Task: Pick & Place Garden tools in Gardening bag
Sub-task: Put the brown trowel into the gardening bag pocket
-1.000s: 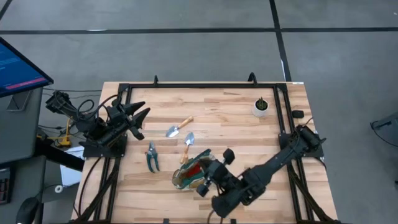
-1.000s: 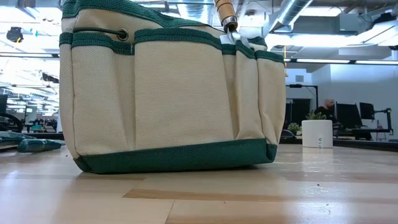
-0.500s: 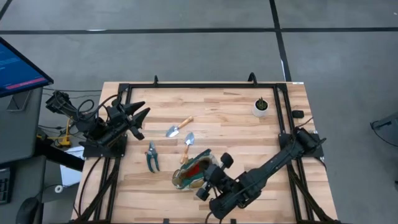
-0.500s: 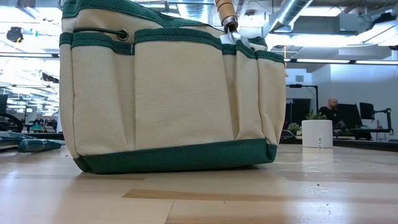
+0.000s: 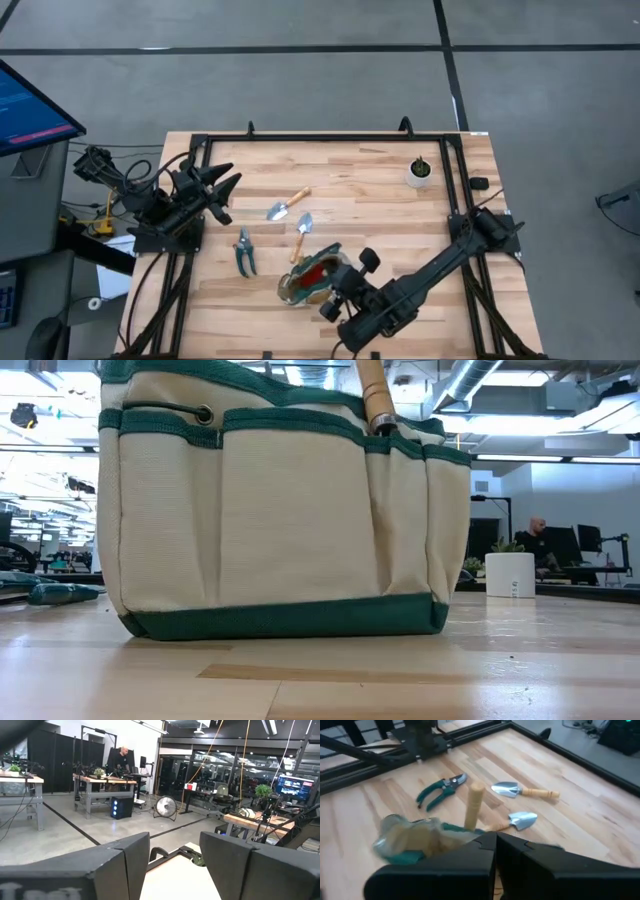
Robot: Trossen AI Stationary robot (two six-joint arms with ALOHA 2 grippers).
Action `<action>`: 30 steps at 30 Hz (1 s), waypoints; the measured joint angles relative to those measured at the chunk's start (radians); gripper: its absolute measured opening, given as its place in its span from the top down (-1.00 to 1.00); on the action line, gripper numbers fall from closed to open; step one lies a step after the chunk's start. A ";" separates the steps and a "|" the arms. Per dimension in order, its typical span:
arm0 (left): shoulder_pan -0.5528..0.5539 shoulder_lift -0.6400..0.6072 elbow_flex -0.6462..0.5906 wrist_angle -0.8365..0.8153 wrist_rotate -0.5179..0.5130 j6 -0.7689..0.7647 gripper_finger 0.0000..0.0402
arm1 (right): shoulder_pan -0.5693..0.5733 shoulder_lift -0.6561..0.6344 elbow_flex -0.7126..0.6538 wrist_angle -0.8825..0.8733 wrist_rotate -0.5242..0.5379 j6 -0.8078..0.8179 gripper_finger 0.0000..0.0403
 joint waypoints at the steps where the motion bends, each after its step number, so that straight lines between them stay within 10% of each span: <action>1: 0.000 0.000 0.000 0.000 0.000 0.000 0.18 | 0.004 -0.001 0.001 0.000 -0.002 0.003 1.00; 30: 0.000 0.000 0.000 0.006 0.004 -0.002 0.18 | 0.063 -0.011 0.030 0.008 -0.019 -0.130 1.00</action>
